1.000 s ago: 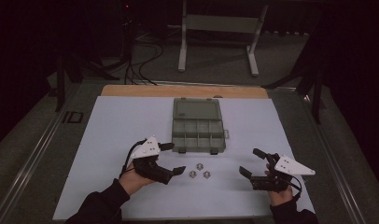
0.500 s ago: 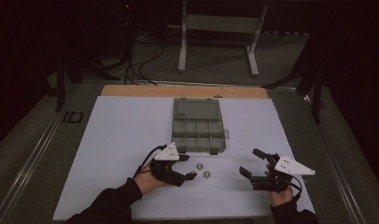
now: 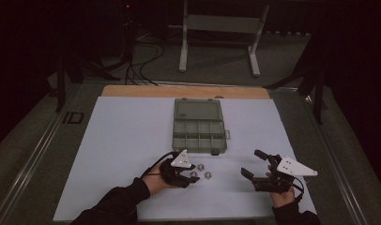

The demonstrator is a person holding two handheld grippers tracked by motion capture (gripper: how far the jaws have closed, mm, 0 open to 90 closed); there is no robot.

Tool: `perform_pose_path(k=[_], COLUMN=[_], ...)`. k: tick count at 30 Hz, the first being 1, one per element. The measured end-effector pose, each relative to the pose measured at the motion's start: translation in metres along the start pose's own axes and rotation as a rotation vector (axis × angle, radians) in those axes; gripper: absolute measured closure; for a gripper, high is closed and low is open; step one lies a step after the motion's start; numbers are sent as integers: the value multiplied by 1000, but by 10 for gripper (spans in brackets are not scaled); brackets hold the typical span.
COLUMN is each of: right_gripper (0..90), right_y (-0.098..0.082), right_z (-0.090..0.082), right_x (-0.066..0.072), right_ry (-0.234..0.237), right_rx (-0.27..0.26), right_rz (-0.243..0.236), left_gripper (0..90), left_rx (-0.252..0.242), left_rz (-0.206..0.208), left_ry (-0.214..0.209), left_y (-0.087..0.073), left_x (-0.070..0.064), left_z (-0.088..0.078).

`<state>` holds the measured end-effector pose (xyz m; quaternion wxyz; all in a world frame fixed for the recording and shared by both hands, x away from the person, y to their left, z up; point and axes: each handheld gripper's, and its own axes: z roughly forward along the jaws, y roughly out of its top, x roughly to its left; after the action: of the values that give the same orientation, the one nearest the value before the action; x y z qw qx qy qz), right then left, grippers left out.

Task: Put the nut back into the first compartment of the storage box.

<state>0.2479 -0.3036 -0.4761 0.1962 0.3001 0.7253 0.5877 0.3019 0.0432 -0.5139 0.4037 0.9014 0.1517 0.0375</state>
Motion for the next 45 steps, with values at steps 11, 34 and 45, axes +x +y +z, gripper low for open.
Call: perform_pose_path(k=[11, 34, 45], right_gripper=[121, 121, 121], right_y=[0, 0, 0], right_z=[-1, -1, -2], right_x=[0, 0, -1], right_ry=[-1, -8, -10], right_rx=[-1, -5, -6], right_rz=[4, 4, 5], left_gripper=[620, 686, 686], left_rx=[33, -31, -110], left_rz=[31, -11, -37], left_ry=[4, 79, 169], left_y=[-1, 25, 52], left_x=[-1, 7, 33], left_z=[12, -31, -70])
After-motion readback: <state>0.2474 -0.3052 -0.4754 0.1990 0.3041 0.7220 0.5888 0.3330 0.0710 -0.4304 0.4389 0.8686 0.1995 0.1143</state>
